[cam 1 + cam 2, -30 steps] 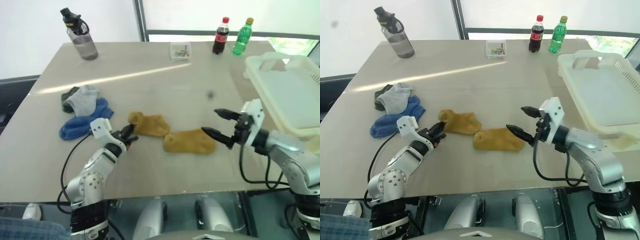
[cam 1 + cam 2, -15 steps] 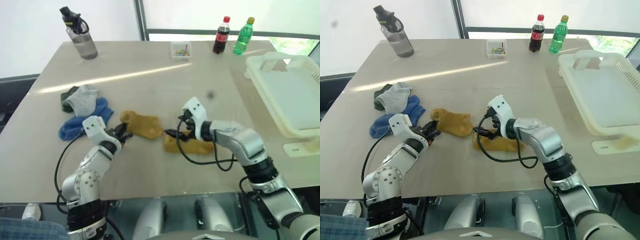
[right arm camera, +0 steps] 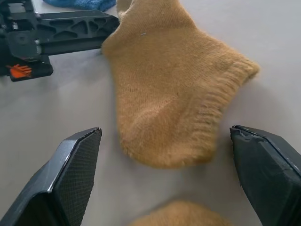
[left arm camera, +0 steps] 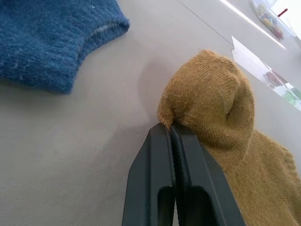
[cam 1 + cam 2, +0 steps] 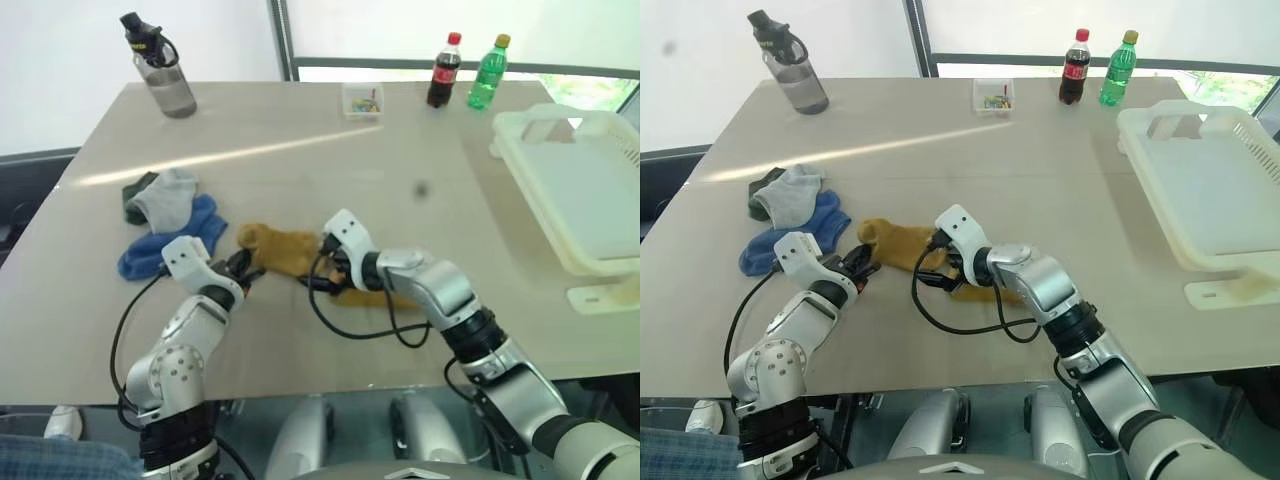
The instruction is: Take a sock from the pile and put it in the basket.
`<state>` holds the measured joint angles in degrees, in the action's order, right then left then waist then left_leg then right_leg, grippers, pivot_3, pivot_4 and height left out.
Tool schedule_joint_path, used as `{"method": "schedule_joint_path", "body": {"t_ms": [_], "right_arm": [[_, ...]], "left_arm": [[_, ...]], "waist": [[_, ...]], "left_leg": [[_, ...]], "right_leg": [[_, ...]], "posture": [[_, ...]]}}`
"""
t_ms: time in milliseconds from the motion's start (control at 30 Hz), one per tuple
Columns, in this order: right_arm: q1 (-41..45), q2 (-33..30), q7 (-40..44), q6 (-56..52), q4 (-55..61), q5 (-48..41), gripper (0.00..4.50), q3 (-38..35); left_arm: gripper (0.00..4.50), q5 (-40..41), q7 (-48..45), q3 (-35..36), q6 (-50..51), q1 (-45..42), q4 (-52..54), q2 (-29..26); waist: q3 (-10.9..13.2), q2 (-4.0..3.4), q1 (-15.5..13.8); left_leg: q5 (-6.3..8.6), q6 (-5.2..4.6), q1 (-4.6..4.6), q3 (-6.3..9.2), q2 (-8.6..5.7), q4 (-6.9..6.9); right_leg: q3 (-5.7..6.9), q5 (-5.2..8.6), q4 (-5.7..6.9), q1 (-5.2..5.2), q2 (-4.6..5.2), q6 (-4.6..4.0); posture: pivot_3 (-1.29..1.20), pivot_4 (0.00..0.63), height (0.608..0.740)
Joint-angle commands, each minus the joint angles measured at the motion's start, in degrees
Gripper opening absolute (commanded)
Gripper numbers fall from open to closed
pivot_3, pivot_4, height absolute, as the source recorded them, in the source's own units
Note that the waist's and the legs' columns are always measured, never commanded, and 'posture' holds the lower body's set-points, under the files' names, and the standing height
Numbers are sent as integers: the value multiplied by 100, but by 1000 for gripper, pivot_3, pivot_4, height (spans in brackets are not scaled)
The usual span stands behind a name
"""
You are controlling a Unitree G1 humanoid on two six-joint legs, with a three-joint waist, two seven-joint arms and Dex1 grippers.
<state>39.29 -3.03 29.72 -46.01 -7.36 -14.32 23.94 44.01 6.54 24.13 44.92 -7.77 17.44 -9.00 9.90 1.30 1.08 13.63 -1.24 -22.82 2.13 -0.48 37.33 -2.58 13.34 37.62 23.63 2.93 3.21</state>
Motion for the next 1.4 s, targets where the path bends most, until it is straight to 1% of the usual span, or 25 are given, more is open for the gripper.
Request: {"method": "schedule_joint_path", "body": {"t_ms": [33,100,200,267,300,433,567,700,767,833,1000,1100,1233,1400], "right_arm": [[141,42,51,258,-65,193,3600,7],[118,18,99,303,-61,245,2650,-11],[57,-14,198,318,3,278,1347,-30],[29,-17,236,324,24,301,368,-31],[23,-34,270,339,41,306,44,-33],[53,-120,366,298,186,255,44,-171],[147,-276,434,4,580,20,44,-520],[173,-615,595,-605,1326,-388,44,-932],[178,-718,596,-1204,1816,-860,44,-1399],[121,-923,617,-1671,2272,-1193,44,-1690],[-346,-1823,774,-2453,3303,-1752,44,-2057],[-669,-2199,764,-2877,3787,-2119,44,-2348],[-956,-2465,646,-3263,4245,-2436,44,-2624],[-1135,-2610,426,-3542,4523,-2691,44,-2890]], "left_arm": [[0,13,30,-20,28,81,140,4],[0,8,12,-11,21,103,135,-8],[0,-8,-11,-23,25,130,124,-31],[0,-11,-27,-40,24,146,122,-41],[0,-8,-47,-50,17,143,118,-43],[0,126,-170,-46,-32,71,174,-25],[0,795,-464,5,17,-24,493,66],[0,1855,-630,-63,260,-30,987,62],[0,2321,-441,-100,312,27,1193,119],[0,2664,-110,-127,317,132,1300,172],[0,3326,641,-495,365,610,1710,192],[0,3453,844,-699,294,924,1828,136],[0,3645,1107,-959,234,1089,1853,65],[0,4341,1137,-1453,258,1474,2001,-77]], "waist": [[0,0,-3],[0,0,-2],[0,0,-1],[0,0,0],[0,0,2],[0,-1,1],[4,2,-23],[6,1,-22],[6,1,-25],[6,1,-27],[7,1,-40],[7,0,-46],[7,-1,-42],[7,-1,-47]], "left_leg": [[0,0,0,0,0,0],[0,0,-1,0,-1,-1],[0,0,0,1,-1,-2],[0,0,0,1,-1,-3],[0,0,0,1,-1,-3],[0,0,0,1,-1,-3],[0,0,-11,10,-2,-3],[0,0,-19,16,-2,-4],[0,0,-25,21,-3,-6],[1,0,-27,24,-3,-9],[1,-1,-33,30,-4,-15],[1,-1,-53,43,-7,-13],[0,-2,-61,52,-8,-10],[0,-2,-74,62,-10,-2]], "right_leg": [[1,0,-1,0,0,0],[1,0,-2,0,1,0],[1,0,-2,0,1,0],[2,0,-2,0,1,0],[2,0,-2,0,1,0],[2,0,-3,0,1,0],[11,0,-9,1,7,0],[17,0,-21,2,11,0],[21,0,-28,3,14,0],[23,0,-33,2,18,0],[29,0,-51,1,20,0],[43,0,-66,4,22,0],[53,1,-73,8,17,-2],[64,3,-81,7,20,-4]], "posture": [[0,150,740],[0,150,740],[0,150,740],[0,150,740],[0,150,740],[0,150,740],[0,150,740],[0,150,740],[0,150,740],[0,150,740],[0,150,740],[0,150,740],[0,150,740],[0,150,740]]}}
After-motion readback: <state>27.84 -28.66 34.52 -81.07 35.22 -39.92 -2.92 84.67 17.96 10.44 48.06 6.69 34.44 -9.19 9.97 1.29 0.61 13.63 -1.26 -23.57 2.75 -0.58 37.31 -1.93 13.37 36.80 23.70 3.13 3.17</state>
